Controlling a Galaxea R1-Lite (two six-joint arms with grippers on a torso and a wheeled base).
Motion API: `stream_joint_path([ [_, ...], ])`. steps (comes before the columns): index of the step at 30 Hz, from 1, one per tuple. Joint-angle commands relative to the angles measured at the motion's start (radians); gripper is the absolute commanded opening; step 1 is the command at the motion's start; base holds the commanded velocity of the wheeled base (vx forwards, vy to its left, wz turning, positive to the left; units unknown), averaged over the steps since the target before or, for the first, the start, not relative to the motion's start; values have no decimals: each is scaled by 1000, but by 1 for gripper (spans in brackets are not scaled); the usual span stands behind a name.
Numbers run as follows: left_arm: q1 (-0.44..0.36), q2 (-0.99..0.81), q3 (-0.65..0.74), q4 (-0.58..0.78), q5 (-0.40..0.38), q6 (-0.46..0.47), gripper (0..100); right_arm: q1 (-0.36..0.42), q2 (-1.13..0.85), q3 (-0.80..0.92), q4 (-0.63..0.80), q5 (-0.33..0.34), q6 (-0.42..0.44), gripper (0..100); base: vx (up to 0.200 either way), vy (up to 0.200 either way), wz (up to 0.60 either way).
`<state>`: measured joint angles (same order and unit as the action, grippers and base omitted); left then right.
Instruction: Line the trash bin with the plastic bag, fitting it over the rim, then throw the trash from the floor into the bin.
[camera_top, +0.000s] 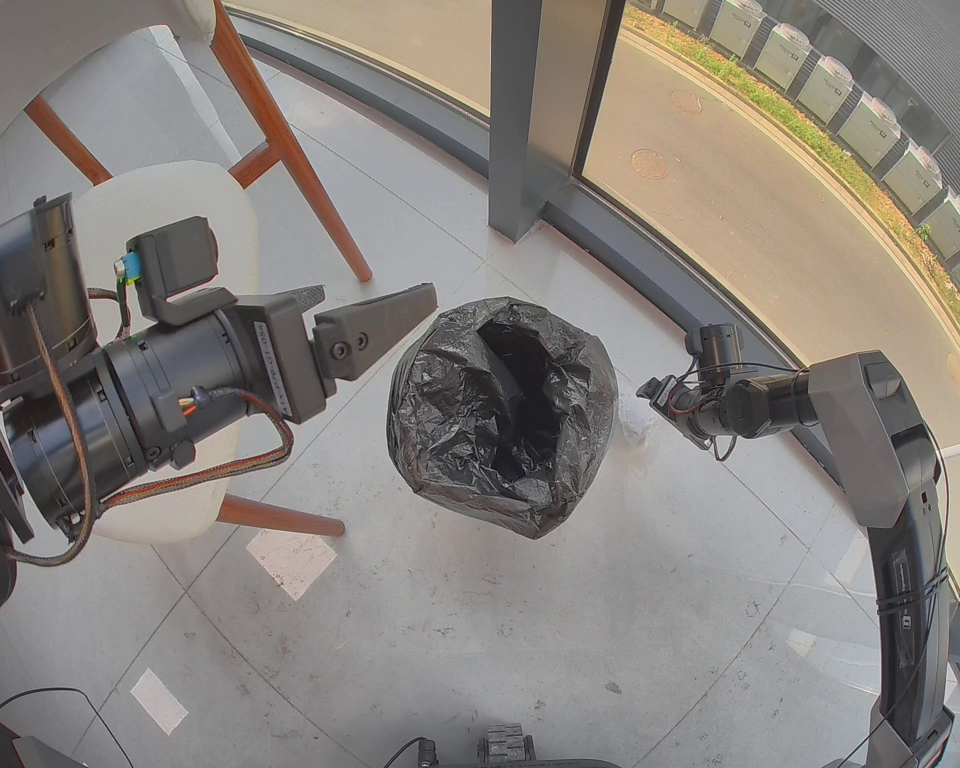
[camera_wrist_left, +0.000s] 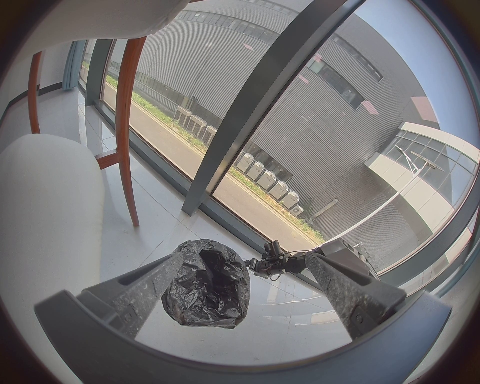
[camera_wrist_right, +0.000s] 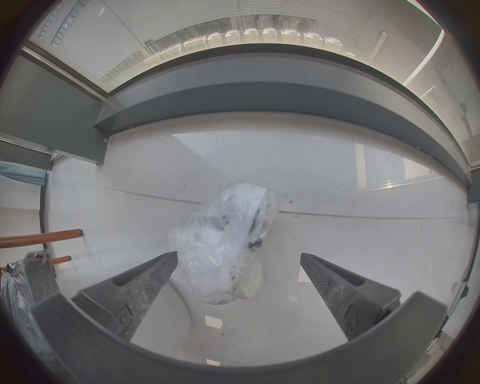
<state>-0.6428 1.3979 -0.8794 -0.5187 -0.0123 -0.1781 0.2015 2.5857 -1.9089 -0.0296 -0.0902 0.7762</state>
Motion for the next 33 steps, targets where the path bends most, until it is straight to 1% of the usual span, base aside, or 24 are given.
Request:
stream_joint_path([
  [1, 0, 15, -4, 0, 0, 0, 100, 6, 77, -73, 0, 0, 14, 100, 0, 0, 0],
  [4, 0, 18, -6, 0, 0, -1, 100, 13, 148, -91, 14, 0, 28, 100, 0, 0, 0],
  [8, 0, 20, -4, 0, -1, -1, 100, 24, 192, -91, 39, 0, 32, 100, 0, 0, 0],
  [10, 0, 21, -7, 0, -1, -1, 100, 32, 249, -91, 111, -2, 34, 100, 0, 0, 0],
  [11, 0, 23, -7, 0, -1, -1, 100, 35, 264, -91, 128, -8, 35, 0, 0, 0, 0],
  [15, 0, 23, -9, 0, 0, -1, 100, 42, 287, -91, 185, -25, 35, 0, 0, 0, 0],
  [19, 0, 23, -9, 0, 0, -1, 100, 84, 212, -91, 249, -20, 32, 0, 0, 0, 0],
  [21, 0, 23, -9, 0, 0, -1, 100, 102, 123, -91, 332, -5, 32, 0, 0, 0, 0],
  [23, 0, 23, -12, 0, 0, -1, 100, 119, 31, -91, 448, 26, 35, 0, 0, 0, 0],
  [26, 0, 24, -18, 0, 0, -1, 100, 138, -118, -91, 669, 86, 32, 0, 0, 0, 0],
  [27, 0, 23, -18, 0, 0, -1, 100, 141, -193, -91, 774, 129, 26, 0, 0, 0, 0],
  [28, 0, 23, -18, 0, 0, -1, 100, 141, -239, -91, 847, 162, 21, 0, 0, 0, 0],
  [30, 0, 23, -16, 0, 0, -1, 100, 139, -388, -91, 1117, 305, -26, 0, 0, 0, 0],
  [31, 0, 23, -16, 0, 0, -1, 100, 136, -423, -91, 1209, 336, -48, 0, 0, 0, 0],
  [32, 0, 21, -13, 0, 0, -3, 100, 134, -458, -91, 1333, 366, -80, 0, 0, 0, 0],
  [33, 0, 21, -13, 0, 0, -1, 100, 134, -489, -91, 1462, 383, -115, 0, 0, 0, 0],
])
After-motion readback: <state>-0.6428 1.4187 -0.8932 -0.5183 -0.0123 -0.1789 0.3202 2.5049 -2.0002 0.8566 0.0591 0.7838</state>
